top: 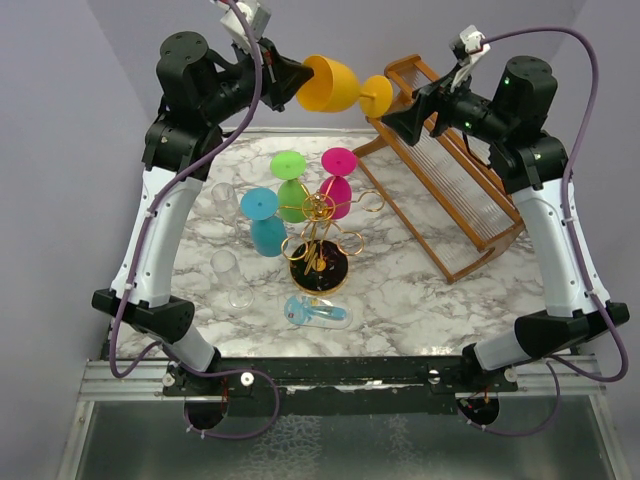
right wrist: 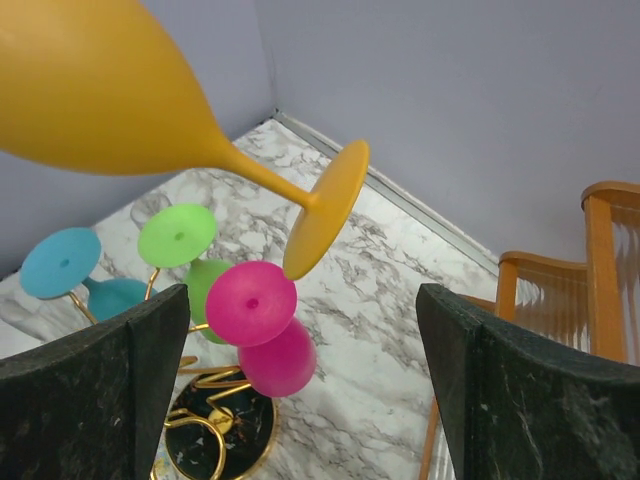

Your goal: Place the wine glass upside down on the wine glass rack

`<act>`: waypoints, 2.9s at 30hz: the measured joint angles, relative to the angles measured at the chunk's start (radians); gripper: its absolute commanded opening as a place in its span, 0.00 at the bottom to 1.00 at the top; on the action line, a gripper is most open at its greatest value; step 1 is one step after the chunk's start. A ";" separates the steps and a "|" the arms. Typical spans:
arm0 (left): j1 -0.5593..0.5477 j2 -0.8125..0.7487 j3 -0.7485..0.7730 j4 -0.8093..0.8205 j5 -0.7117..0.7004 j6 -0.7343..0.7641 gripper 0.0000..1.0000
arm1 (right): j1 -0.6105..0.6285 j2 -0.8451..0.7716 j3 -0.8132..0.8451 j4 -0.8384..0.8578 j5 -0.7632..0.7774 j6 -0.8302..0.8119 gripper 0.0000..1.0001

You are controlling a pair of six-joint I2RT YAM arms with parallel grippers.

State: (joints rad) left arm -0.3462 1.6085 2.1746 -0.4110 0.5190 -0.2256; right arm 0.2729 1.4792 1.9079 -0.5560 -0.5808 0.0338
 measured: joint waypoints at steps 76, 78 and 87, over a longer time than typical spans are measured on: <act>-0.029 -0.084 -0.095 -0.154 0.020 0.290 0.93 | -0.031 -0.127 -0.055 -0.008 0.308 -0.215 0.01; -0.019 -0.096 -0.096 -0.156 -0.013 0.290 0.98 | -0.031 -0.150 -0.055 -0.029 0.308 -0.266 0.01; 0.019 -0.140 -0.095 -0.187 -0.160 0.288 0.99 | -0.031 -0.259 -0.056 -0.133 0.291 -0.493 0.01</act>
State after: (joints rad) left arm -0.3275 1.4685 2.0796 -0.5976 0.3588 0.0624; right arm 0.2417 1.2205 1.8523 -0.6888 -0.2893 -0.4595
